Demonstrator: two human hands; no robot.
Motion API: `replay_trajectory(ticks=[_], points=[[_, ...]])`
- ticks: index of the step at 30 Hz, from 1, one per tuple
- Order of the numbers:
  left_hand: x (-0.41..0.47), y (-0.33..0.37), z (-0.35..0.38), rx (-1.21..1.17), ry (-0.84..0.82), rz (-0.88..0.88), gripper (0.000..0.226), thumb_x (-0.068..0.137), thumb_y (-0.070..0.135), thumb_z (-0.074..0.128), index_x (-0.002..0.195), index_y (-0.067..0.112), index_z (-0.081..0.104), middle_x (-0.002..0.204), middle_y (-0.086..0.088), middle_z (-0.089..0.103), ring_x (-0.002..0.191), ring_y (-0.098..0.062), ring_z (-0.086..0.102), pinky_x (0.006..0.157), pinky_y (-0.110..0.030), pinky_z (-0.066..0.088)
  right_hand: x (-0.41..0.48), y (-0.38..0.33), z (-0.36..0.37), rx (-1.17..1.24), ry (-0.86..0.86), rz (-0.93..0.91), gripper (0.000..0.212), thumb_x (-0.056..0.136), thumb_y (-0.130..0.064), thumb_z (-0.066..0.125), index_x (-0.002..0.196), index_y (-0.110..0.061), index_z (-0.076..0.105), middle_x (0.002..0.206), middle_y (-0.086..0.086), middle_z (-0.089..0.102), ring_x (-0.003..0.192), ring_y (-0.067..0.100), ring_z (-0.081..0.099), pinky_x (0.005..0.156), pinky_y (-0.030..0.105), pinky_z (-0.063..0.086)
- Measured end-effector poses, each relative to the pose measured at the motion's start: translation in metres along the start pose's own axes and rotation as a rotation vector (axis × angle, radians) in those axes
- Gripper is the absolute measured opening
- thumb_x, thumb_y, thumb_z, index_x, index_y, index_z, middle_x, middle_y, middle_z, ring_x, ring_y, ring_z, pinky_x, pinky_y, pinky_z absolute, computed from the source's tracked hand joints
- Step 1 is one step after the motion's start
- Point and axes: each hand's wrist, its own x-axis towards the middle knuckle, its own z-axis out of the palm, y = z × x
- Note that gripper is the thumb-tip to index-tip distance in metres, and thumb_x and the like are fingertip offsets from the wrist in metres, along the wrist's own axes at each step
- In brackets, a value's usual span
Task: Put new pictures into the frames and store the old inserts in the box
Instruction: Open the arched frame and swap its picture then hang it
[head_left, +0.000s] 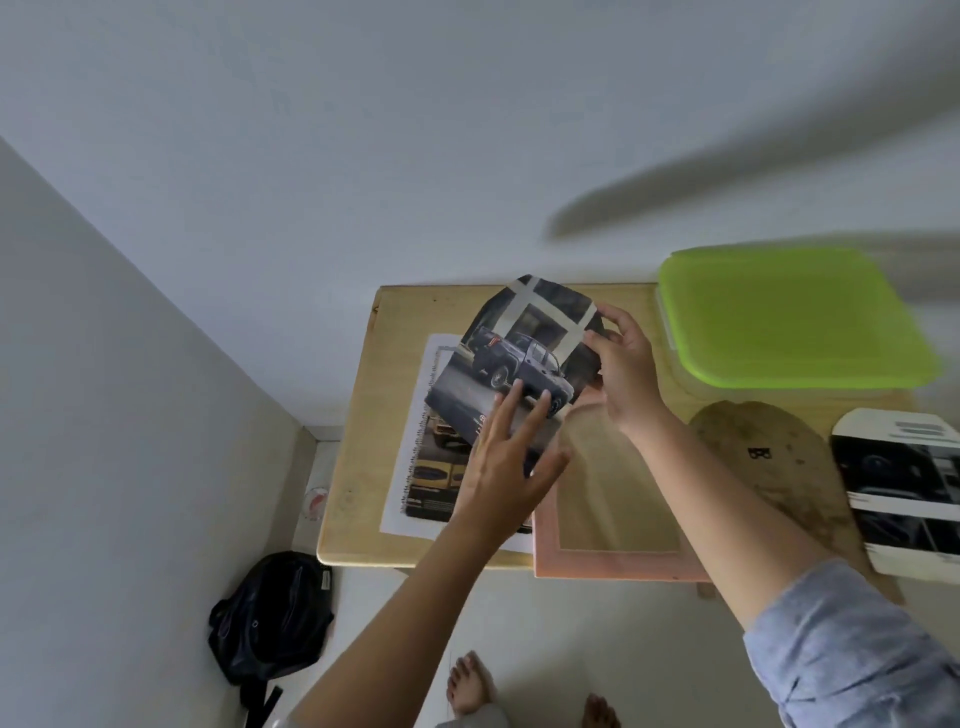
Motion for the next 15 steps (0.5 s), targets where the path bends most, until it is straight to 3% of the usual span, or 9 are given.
replay_trajectory(ticks=[4, 9, 12, 13, 15], points=[[-0.012, 0.029, 0.019, 0.014, 0.002, 0.032, 0.051, 0.094, 0.049, 0.034, 0.142, 0.032, 0.031, 0.154, 0.001, 0.021, 0.143, -0.020, 0.017, 0.108, -0.048, 0.034, -0.017, -0.008, -0.038, 0.021, 0.022, 0.000, 0.036, 0.091, -0.004, 0.047, 0.124, -0.018, 0.050, 0.092, 0.007, 0.063, 0.081, 0.020, 0.064, 0.075, 0.041, 0.054], [-0.026, 0.060, 0.035, -0.107, 0.103, 0.081, 0.042, 0.097, 0.030, 0.039, 0.138, 0.026, 0.042, 0.145, 0.001, 0.041, 0.133, -0.007, 0.036, 0.104, -0.031, 0.041, -0.034, -0.014, -0.071, -0.053, -0.001, -0.071, 0.038, 0.095, -0.016, 0.048, 0.132, -0.018, 0.045, 0.106, 0.008, 0.061, 0.089, 0.017, 0.064, 0.060, 0.024, 0.055], [-0.031, 0.079, 0.040, -0.182, 0.206, 0.110, 0.040, 0.097, 0.016, 0.043, 0.136, 0.023, 0.045, 0.137, 0.009, 0.045, 0.123, 0.017, 0.033, 0.099, -0.008, 0.036, -0.038, -0.016, -0.080, -0.086, -0.058, -0.116, 0.043, 0.095, -0.026, 0.050, 0.136, -0.020, 0.041, 0.124, 0.007, 0.056, 0.108, 0.018, 0.058, 0.080, 0.031, 0.056], [-0.033, 0.084, 0.040, -0.219, 0.226, 0.110, 0.040, 0.097, 0.012, 0.043, 0.135, 0.023, 0.045, 0.134, 0.010, 0.046, 0.123, 0.018, 0.035, 0.099, -0.006, 0.035, -0.040, -0.017, -0.081, -0.078, -0.083, -0.127, 0.045, 0.095, -0.029, 0.049, 0.137, -0.019, 0.039, 0.129, 0.007, 0.053, 0.113, 0.018, 0.055, 0.084, 0.028, 0.054], [-0.034, 0.093, 0.040, -0.304, 0.270, 0.079, 0.041, 0.098, 0.011, 0.042, 0.134, 0.030, 0.044, 0.129, 0.005, 0.055, 0.121, -0.001, 0.049, 0.098, -0.019, 0.042, -0.044, -0.017, -0.082, -0.053, -0.152, -0.148, 0.049, 0.094, -0.034, 0.048, 0.140, -0.021, 0.036, 0.137, 0.005, 0.047, 0.121, 0.016, 0.050, 0.092, 0.030, 0.051]])
